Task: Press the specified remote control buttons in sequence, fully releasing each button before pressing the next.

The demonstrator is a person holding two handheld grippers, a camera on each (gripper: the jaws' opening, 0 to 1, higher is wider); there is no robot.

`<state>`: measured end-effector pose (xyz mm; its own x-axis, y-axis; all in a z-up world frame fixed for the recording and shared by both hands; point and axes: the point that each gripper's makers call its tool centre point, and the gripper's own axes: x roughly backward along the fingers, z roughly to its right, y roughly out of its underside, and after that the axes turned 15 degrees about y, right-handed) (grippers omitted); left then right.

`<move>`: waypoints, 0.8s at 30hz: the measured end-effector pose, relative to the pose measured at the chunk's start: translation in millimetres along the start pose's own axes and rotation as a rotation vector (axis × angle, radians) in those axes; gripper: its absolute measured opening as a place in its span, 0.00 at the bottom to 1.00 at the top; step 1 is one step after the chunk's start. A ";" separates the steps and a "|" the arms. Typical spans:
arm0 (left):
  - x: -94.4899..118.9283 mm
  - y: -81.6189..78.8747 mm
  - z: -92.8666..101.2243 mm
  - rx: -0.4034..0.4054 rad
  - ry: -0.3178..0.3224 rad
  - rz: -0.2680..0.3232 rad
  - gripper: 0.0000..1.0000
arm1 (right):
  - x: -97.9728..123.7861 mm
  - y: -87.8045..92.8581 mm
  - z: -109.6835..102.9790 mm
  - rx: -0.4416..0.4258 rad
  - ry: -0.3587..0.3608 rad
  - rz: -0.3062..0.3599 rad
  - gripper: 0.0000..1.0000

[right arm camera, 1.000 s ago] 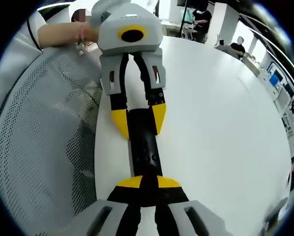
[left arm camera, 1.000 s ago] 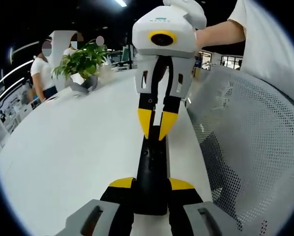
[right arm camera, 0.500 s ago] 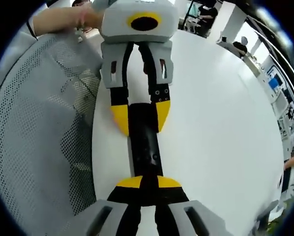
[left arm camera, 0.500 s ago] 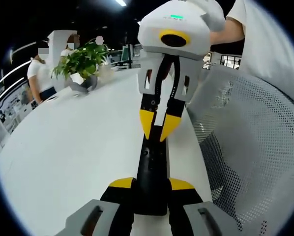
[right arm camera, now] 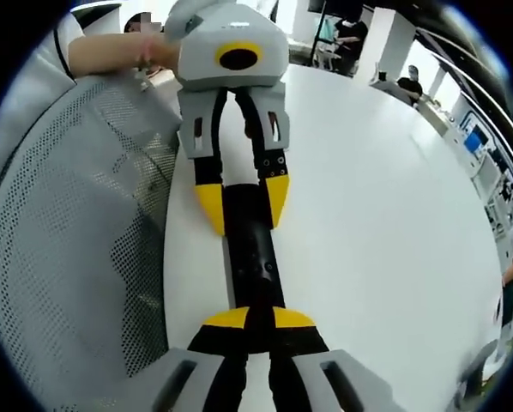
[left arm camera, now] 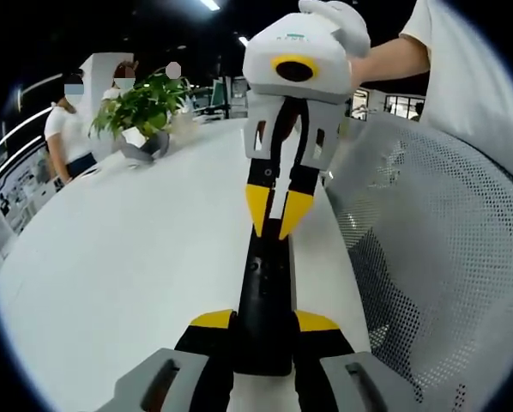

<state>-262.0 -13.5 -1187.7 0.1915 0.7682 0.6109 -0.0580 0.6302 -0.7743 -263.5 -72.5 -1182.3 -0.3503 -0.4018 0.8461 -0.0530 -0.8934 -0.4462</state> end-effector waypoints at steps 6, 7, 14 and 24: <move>-0.3 0.0 -0.1 0.001 -0.001 -0.002 0.24 | -1.7 -2.5 -1.3 0.044 0.008 -0.018 0.04; -0.4 0.0 -0.2 0.002 -0.002 -0.003 0.24 | -1.8 -2.2 -1.6 0.082 0.004 -0.037 0.04; -0.6 -0.2 -0.5 0.005 -0.001 0.001 0.24 | -3.6 -2.7 -1.4 0.150 -0.055 -0.108 0.04; -0.7 -0.5 -0.6 0.004 -0.005 0.002 0.25 | -0.5 -1.8 -0.2 0.029 0.013 0.004 0.03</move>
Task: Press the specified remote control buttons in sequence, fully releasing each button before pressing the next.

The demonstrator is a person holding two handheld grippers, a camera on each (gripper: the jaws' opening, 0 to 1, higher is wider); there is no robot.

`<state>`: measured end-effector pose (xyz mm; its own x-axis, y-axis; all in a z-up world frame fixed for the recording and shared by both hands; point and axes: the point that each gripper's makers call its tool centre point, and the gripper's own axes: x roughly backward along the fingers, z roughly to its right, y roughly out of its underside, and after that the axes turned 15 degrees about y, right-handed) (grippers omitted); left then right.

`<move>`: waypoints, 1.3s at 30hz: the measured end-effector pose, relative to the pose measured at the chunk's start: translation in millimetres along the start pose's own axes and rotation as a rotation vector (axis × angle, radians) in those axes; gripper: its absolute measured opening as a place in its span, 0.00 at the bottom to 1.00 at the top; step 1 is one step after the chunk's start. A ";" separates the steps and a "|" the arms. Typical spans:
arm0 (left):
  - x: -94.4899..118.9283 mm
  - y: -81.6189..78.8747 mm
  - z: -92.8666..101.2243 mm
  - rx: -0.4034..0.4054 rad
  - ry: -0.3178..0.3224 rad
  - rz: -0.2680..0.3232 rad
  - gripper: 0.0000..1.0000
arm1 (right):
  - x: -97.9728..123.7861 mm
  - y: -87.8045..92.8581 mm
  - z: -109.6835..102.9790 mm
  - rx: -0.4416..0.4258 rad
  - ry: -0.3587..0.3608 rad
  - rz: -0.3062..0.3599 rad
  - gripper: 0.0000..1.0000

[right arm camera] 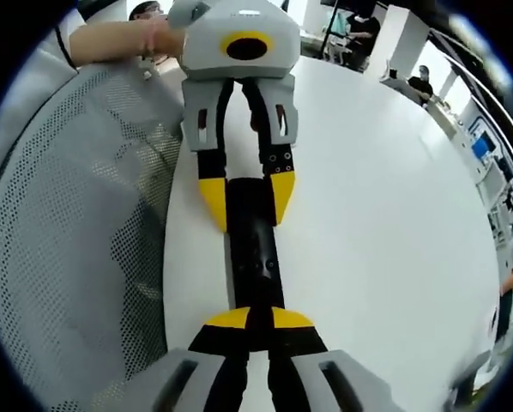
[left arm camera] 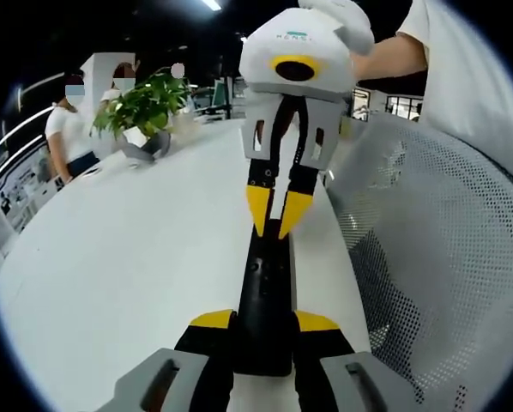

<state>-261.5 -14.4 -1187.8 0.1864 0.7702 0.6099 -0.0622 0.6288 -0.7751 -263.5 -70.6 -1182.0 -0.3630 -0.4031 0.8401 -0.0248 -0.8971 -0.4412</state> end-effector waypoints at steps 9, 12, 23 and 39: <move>0.1 0.0 0.0 0.001 -0.002 0.002 0.25 | 2.6 0.6 0.2 -0.083 -0.018 0.006 0.00; 0.1 0.0 0.1 0.001 -0.001 0.003 0.25 | 1.9 1.1 0.4 -0.095 -0.024 0.004 0.00; 0.5 0.2 0.0 0.002 0.000 0.009 0.25 | 0.2 0.5 3.0 -0.068 -0.017 -0.015 0.00; -0.2 0.5 -0.4 0.003 0.004 0.015 0.24 | -4.5 -1.1 3.8 0.094 -0.023 -0.054 0.00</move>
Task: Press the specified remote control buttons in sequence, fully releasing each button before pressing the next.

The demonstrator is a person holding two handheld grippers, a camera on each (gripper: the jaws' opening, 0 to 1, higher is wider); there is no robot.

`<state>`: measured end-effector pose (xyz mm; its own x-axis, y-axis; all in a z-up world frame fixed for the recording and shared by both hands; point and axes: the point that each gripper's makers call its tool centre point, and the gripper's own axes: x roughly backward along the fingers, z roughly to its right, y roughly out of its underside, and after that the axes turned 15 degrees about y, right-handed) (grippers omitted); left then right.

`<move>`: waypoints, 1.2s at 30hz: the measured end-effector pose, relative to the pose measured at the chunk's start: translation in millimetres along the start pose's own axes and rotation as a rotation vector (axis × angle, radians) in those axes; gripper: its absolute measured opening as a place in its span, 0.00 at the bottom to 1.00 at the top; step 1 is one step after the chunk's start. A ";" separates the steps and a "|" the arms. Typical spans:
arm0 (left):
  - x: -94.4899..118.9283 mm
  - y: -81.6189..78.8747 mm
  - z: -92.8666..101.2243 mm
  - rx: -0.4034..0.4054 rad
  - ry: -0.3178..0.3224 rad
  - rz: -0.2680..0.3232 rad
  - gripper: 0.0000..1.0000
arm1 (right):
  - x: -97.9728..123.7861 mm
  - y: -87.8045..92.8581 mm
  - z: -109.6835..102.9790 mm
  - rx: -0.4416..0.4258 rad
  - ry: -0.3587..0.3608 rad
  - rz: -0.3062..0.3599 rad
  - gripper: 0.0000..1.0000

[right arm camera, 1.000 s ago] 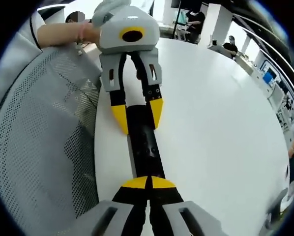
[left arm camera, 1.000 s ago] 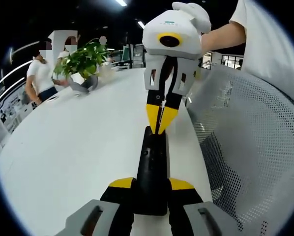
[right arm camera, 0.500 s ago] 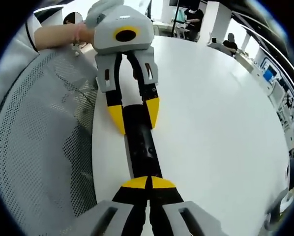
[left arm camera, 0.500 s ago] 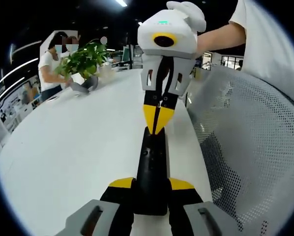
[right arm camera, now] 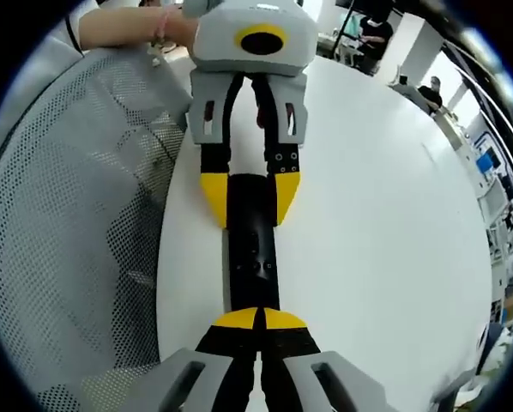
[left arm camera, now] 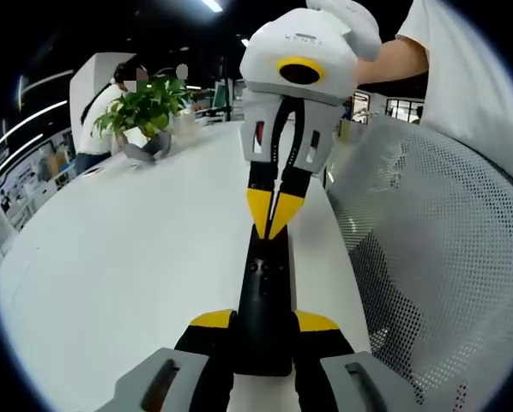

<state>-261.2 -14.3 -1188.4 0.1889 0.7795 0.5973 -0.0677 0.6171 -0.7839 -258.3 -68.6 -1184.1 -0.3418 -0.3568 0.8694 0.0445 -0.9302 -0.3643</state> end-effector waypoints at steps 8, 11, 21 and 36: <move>0.0 0.5 -0.8 0.003 -0.002 0.006 0.25 | 3.6 -0.5 -0.2 -0.195 -0.036 0.067 0.00; 0.1 0.4 -0.7 0.002 -0.002 0.007 0.25 | 2.5 -2.9 -1.4 -0.118 -0.023 0.057 0.00; 0.5 0.1 -0.2 0.002 0.000 0.008 0.25 | -2.1 -11.9 -4.0 -0.122 -0.039 0.063 0.00; 0.5 0.2 -0.1 0.002 -0.004 0.008 0.25 | 4.9 -22.9 0.7 -0.297 -0.002 0.136 0.00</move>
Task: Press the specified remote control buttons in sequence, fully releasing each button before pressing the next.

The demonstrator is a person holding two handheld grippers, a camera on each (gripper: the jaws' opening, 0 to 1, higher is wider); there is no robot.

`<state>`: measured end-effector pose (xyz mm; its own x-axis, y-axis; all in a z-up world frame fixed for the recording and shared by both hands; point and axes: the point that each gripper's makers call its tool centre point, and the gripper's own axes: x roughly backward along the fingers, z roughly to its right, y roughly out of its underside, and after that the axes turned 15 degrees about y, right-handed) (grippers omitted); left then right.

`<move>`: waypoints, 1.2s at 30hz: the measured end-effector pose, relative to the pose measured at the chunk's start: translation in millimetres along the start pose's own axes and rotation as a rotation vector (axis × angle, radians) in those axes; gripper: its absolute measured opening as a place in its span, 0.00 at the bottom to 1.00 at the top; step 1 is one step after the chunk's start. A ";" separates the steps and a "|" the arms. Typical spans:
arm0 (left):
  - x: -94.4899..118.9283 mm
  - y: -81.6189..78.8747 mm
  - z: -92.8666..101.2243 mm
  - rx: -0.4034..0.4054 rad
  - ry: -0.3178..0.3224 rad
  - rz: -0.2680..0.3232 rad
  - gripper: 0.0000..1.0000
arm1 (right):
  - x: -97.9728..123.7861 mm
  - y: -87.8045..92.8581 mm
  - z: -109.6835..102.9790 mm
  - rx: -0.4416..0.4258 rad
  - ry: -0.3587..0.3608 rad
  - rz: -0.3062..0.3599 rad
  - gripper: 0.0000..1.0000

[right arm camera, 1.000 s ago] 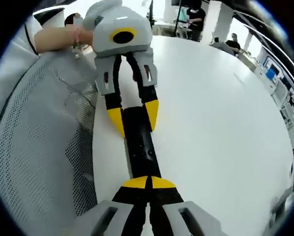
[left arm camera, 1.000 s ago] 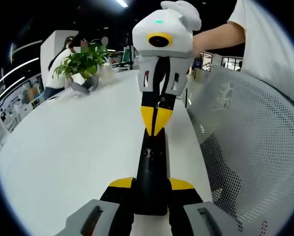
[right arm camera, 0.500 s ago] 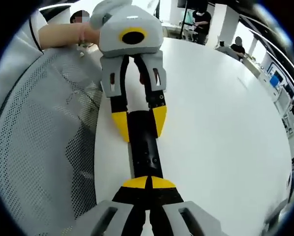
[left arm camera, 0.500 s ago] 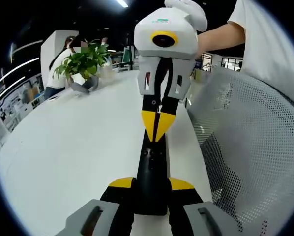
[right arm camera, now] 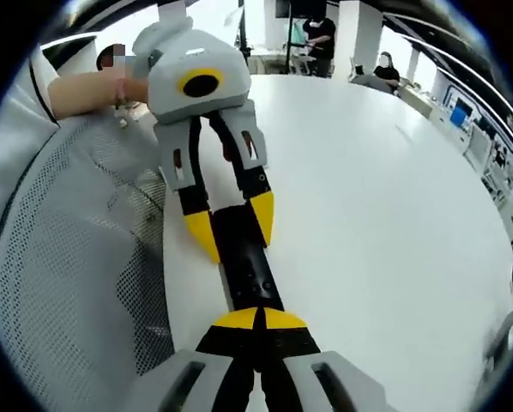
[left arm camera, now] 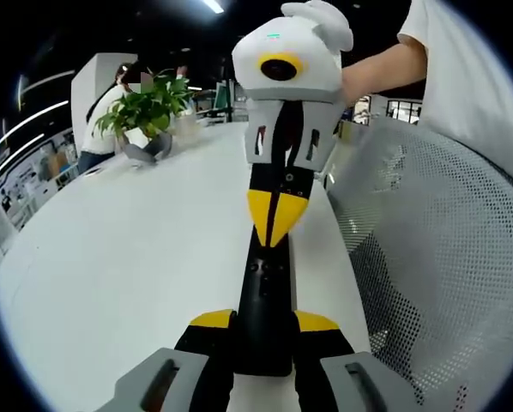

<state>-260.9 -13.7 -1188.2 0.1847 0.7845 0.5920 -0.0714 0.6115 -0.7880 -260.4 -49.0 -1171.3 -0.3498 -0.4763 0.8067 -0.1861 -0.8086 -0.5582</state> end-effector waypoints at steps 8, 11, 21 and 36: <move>0.0 -0.1 0.3 -0.001 0.002 0.001 0.25 | -10.0 3.5 -4.2 0.074 -0.005 -0.032 0.00; 0.0 0.2 0.0 -0.002 0.003 0.000 0.25 | -9.9 2.5 -3.9 0.079 -0.008 -0.035 0.00; -0.1 -0.1 0.5 -0.001 0.005 0.001 0.25 | -11.3 2.4 -2.3 0.058 0.052 -0.038 0.00; -0.4 0.1 0.4 -0.001 0.002 0.002 0.25 | -7.6 -2.2 -22.2 0.038 0.045 0.007 0.00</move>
<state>-261.4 -13.9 -1188.5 0.1865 0.7853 0.5904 -0.0706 0.6101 -0.7892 -277.7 -35.9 -1180.5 -0.3924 -0.4663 0.7928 -0.1490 -0.8184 -0.5550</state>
